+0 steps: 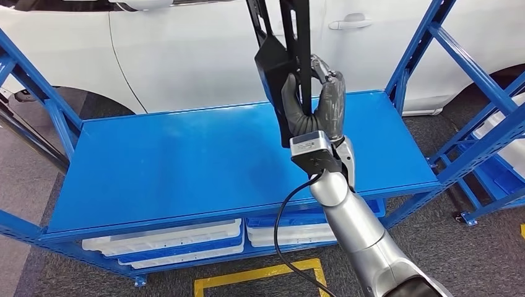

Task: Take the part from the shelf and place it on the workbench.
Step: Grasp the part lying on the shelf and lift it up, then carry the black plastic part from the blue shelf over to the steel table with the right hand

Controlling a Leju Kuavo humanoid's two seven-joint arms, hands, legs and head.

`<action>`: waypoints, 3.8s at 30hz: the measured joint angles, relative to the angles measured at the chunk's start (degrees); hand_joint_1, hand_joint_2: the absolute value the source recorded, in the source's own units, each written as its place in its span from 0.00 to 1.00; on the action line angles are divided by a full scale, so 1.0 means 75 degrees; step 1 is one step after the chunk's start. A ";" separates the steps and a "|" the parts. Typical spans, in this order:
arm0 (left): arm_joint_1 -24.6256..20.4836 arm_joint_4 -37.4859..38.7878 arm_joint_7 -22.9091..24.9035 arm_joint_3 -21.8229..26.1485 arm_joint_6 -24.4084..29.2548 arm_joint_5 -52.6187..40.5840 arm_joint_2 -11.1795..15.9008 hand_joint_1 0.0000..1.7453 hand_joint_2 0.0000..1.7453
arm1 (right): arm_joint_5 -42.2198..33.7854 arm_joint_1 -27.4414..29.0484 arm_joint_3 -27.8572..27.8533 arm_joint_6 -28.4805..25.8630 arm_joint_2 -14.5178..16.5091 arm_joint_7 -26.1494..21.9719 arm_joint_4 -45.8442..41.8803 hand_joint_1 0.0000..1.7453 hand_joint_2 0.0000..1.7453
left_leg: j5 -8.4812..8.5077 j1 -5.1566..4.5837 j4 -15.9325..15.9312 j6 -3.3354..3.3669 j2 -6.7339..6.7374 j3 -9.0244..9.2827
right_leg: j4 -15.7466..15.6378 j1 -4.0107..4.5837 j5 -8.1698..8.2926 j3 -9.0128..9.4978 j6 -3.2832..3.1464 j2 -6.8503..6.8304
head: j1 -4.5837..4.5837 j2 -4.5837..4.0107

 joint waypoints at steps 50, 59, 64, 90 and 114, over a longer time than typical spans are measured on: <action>-0.0123 0.0000 0.0517 0.0114 0.0678 -0.0426 0.0081 0.00 1.00 | -0.7363 0.3003 0.0864 0.6774 -0.0669 -0.1254 -0.3241 1.00 1.00 | -0.0260 0.0019 -0.0165 0.0202 0.0059 0.0527 | 0.0529 -0.0123 0.0114 -0.0930 0.0241 -0.0036 | 0.0001 0.0000; -0.0122 0.0000 0.0424 0.0112 0.0658 -0.0586 0.0078 0.00 1.00 | -0.6532 0.2994 0.0869 0.6585 -0.0675 -0.1263 -0.3029 1.00 1.00 | 0.0495 -0.0012 -0.0010 0.0089 0.0079 -0.0487 | 0.0294 -0.0086 -0.0567 0.0706 0.0152 -0.0037 | -0.0001 0.0001; -0.0100 0.0000 0.0422 0.0111 0.0654 -0.0640 0.0086 0.00 1.00 | -0.6284 0.2965 0.0849 0.6370 -0.0704 -0.1348 -0.3041 1.00 1.00 | 0.0430 0.0023 0.0121 -0.0141 0.0075 -0.0642 | -0.0169 -0.0069 -0.0412 0.0721 -0.0113 -0.0069 | 0.0000 0.0000; -0.0116 0.0005 0.0764 0.0206 0.0729 -0.0586 0.0033 0.00 1.00 | -0.6274 0.3035 0.0073 0.6615 -0.0936 -0.1223 -0.3368 1.00 1.00 | 0.0461 -0.0031 -0.0042 0.0068 0.0106 -0.0413 | 0.0126 -0.0054 -0.0605 0.0842 0.0106 -0.0063 | -0.0001 0.0000; -0.0069 0.0003 0.1829 0.0613 0.1193 -0.0448 0.0001 0.00 1.00 | -0.5868 0.3179 -0.0143 0.7052 -0.0943 -0.0782 -0.3584 1.00 1.00 | -0.0425 0.0033 -0.0266 0.0144 0.0363 0.0732 | 0.2098 -0.0109 -0.0664 -0.1280 0.0301 -0.0065 | 0.0001 0.0000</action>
